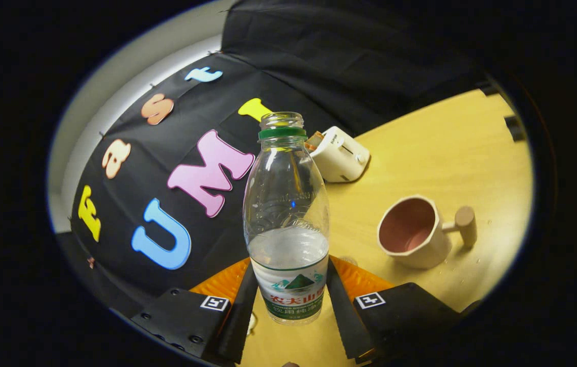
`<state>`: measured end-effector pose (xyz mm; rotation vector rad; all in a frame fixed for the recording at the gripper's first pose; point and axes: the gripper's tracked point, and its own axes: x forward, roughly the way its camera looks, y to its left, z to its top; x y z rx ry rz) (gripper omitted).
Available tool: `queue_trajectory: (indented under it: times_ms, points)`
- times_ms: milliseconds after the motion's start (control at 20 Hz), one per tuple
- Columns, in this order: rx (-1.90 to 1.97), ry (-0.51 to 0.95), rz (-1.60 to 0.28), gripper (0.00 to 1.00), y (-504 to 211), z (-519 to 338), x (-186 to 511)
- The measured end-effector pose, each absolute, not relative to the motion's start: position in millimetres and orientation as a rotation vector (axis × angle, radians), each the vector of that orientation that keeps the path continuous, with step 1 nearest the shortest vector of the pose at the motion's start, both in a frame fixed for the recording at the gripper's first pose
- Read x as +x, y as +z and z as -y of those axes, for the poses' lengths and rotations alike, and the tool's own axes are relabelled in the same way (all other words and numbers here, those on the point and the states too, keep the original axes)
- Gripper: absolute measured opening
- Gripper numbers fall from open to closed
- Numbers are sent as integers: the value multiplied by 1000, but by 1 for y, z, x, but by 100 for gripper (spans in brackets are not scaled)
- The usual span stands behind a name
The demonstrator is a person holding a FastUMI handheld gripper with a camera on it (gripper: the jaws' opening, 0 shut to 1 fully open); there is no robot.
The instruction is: Take the bottle from table, then pour the juice into the cup, finally place the bottle on the coaster
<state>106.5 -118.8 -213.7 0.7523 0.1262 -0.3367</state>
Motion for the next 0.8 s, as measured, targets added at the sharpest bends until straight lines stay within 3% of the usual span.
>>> queue_trajectory:
  times_ms: [550,800]
  points:
    - [10,-316,-195,75,-212,107,171]
    - [-90,-323,-197,75,-238,99,204]
